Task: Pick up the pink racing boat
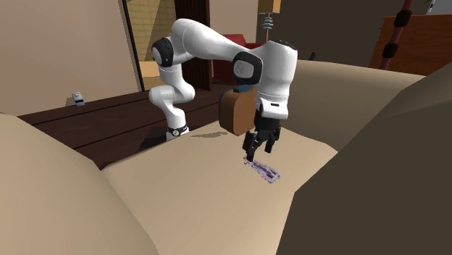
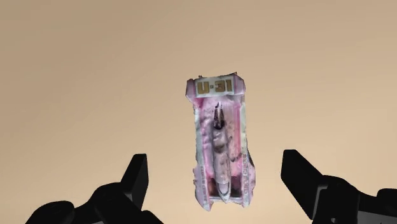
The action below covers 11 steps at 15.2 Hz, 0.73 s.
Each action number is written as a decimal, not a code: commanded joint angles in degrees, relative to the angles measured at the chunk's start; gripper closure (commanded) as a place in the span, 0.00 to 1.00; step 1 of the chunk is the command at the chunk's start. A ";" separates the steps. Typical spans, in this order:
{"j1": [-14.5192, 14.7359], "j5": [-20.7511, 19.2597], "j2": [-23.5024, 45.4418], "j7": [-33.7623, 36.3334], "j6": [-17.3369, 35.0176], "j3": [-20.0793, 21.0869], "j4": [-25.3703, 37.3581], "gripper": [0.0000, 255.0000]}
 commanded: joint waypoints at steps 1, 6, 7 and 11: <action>1.05 -0.70 2.19 0.28 -0.03 0.02 1.70 0.00; 0.88 -1.19 2.92 0.94 3.35 -0.25 -1.07 0.00; 0.86 -1.31 3.10 1.07 4.01 -0.31 -1.57 0.00; 0.85 -1.38 3.22 1.16 4.40 -0.34 -1.87 1.00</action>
